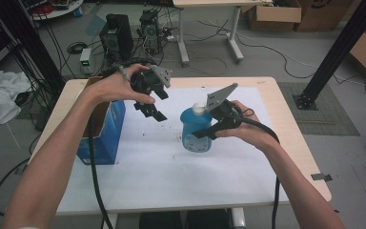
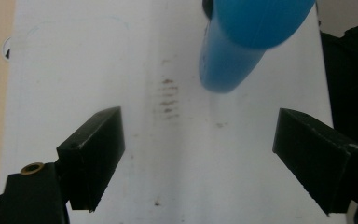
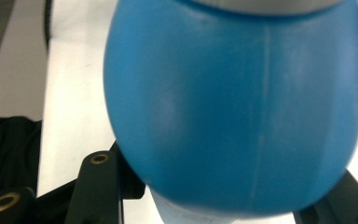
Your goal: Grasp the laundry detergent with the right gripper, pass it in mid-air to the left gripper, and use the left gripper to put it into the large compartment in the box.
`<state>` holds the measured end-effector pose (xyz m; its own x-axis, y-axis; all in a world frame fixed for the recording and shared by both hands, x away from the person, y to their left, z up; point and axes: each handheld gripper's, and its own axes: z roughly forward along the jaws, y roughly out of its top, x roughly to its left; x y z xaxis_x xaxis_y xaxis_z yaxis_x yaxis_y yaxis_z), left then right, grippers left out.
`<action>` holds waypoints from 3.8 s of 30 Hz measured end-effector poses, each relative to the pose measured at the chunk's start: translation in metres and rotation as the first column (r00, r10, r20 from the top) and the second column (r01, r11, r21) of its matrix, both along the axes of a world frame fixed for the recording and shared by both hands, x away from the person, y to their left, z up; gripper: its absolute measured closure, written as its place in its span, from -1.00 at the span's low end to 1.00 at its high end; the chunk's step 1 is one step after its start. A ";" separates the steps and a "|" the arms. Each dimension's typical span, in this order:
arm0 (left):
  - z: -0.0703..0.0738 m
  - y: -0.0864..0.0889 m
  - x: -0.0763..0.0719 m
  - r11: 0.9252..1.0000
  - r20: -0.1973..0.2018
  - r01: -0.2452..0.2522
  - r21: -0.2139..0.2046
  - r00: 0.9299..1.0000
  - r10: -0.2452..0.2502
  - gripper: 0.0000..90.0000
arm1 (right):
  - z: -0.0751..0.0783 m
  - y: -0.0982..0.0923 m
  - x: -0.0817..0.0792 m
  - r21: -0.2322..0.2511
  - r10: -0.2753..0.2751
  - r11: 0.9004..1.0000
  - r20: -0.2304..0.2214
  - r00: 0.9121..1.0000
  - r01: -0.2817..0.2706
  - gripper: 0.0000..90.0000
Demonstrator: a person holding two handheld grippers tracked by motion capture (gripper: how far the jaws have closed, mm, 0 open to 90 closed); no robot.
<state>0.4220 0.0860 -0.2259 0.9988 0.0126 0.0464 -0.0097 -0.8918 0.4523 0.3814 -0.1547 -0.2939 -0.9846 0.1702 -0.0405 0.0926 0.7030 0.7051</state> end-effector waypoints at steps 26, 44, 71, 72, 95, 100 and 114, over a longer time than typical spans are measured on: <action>-0.009 -0.037 -0.035 0.999 -0.020 0.013 -0.039 1.000 -0.014 -0.62 | -0.012 0.019 -0.002 0.009 0.092 0.996 -0.024 0.995 -0.092 0.02; -0.030 -0.057 -0.039 1.000 -0.038 0.009 -0.015 0.999 -0.009 -0.62 | -0.022 0.022 -0.002 0.020 0.094 0.995 -0.033 0.995 -0.094 0.02; -0.032 -0.061 -0.040 1.000 -0.050 0.004 -0.008 0.999 -0.005 -0.32 | -0.028 0.025 -0.004 0.015 0.091 0.996 -0.042 0.995 -0.091 0.02; -0.032 -0.061 -0.040 1.000 -0.042 0.008 -0.006 0.999 -0.008 -0.31 | -0.029 0.025 -0.004 0.016 0.091 0.996 -0.042 0.995 -0.090 0.02; -0.034 -0.062 -0.040 1.000 -0.030 -0.003 0.008 1.000 0.004 -0.16 | -0.031 0.026 -0.004 0.022 0.087 0.996 -0.049 0.995 -0.086 0.01; -0.034 -0.061 -0.040 1.000 -0.032 0.006 0.006 0.999 -0.005 -0.16 | -0.032 0.026 -0.004 0.030 0.089 0.996 -0.058 0.994 -0.088 0.01; -0.035 -0.061 -0.039 1.000 -0.022 0.003 0.020 1.000 -0.003 -0.15 | -0.035 0.028 -0.003 0.035 0.086 0.996 -0.062 0.994 -0.084 0.00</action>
<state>0.3831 0.0248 -0.2606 0.9997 0.0091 0.0245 -0.0024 -0.9006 0.4347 0.3788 -0.1270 -0.3290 -0.9959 0.0859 0.0269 0.0788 0.6876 0.7218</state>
